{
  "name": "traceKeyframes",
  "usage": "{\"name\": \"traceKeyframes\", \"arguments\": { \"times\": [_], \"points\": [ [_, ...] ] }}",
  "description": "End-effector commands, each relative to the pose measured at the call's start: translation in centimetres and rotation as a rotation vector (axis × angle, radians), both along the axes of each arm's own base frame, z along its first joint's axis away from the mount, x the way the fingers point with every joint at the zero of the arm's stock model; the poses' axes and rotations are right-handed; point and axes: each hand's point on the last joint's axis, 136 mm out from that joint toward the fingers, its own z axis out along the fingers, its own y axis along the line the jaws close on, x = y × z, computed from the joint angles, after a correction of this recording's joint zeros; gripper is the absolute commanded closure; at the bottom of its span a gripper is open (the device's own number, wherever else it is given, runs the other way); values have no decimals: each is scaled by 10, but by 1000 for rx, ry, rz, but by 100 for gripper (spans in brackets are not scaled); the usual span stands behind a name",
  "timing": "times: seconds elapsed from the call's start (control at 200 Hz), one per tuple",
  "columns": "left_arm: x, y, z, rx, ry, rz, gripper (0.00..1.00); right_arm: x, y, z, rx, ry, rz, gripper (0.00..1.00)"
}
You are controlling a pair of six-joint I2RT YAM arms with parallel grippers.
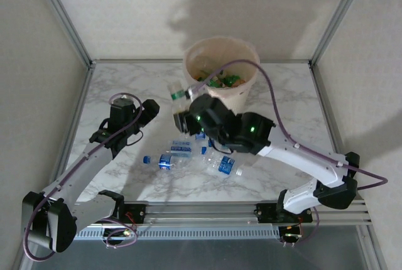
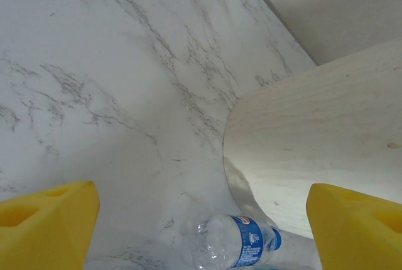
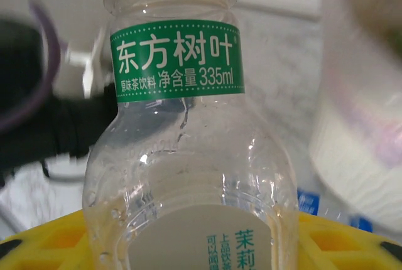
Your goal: Put the plastic bottles in the bin
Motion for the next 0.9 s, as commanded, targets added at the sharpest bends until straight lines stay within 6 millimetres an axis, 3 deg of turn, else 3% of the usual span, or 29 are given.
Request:
{"name": "traceKeyframes", "arguments": {
  "times": [0.0,0.1,0.24,0.366,0.521,0.551,0.786,0.891],
  "points": [
    [2,-2,2,-31,-7,-3,15,27,-11,44,19,-90,-91,49],
    [2,-3,1,-40,-7,-7,15,62,-32,63,14,-86,-221,49],
    [2,-7,0,-54,0,-18,15,111,-58,64,8,-43,-328,49],
    [-2,-6,-1,-41,5,-24,15,144,-77,54,7,-4,-376,49],
    [-4,-6,-4,-41,15,-33,15,177,-101,27,-20,40,-435,50],
    [-4,-7,-4,-44,17,-34,15,188,-113,22,-23,46,-463,50],
    [-4,-9,-6,-50,23,-40,15,217,-134,-9,-35,99,-493,48],
    [-2,-11,-8,-58,27,-44,15,219,-139,-14,-57,103,-512,33]
  ]
}}
